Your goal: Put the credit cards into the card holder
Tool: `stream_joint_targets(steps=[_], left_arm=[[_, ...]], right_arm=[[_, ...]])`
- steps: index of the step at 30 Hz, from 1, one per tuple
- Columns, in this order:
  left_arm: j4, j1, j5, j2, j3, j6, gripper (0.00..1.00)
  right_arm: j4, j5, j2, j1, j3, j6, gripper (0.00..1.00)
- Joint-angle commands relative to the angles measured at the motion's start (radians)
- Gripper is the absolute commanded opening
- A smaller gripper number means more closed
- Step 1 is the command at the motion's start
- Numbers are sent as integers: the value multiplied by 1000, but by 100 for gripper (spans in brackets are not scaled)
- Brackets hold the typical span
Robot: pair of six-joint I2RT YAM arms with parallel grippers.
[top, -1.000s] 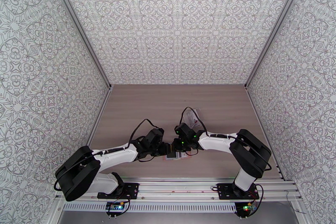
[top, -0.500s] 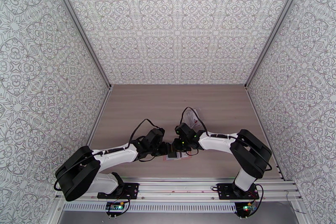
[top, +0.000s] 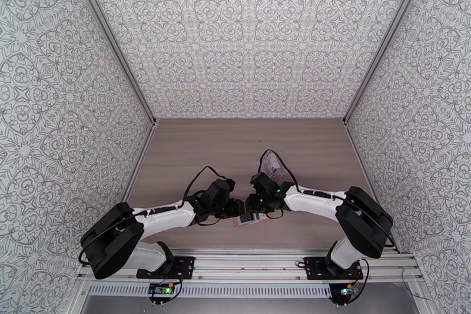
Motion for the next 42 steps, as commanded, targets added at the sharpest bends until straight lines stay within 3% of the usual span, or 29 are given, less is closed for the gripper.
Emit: stream_joint_targets(steps=[1,5,8,10,13,16,30,42], left_arm=[[-2,-8,-21,-17,18,-3,39],[-13,2,-33,-42,-4,-5,39],[-19,12,-33,-55,-16,-5,39],[-28,15,-38,-61,-18,-3,39],[-39,22,-42,-70,-22,3,39],[-36,24,-41,-72,-27,3,39],[22,22,-27,-8,-60,-8,39],[68,40,-19,21,-80,-17,39]], right_arm=[[31,-20,-15,-4,-1,-21,23],[42,-29,-4,-5,3,-23,13],[41,-27,5,-5,5,-23,12],[39,-18,5,-5,0,-22,13],[32,8,4,-7,-7,-18,28],[34,6,14,-9,-8,-20,32],[51,-24,53,-8,-7,-17,32],[97,-83,62,-7,-11,6,26]])
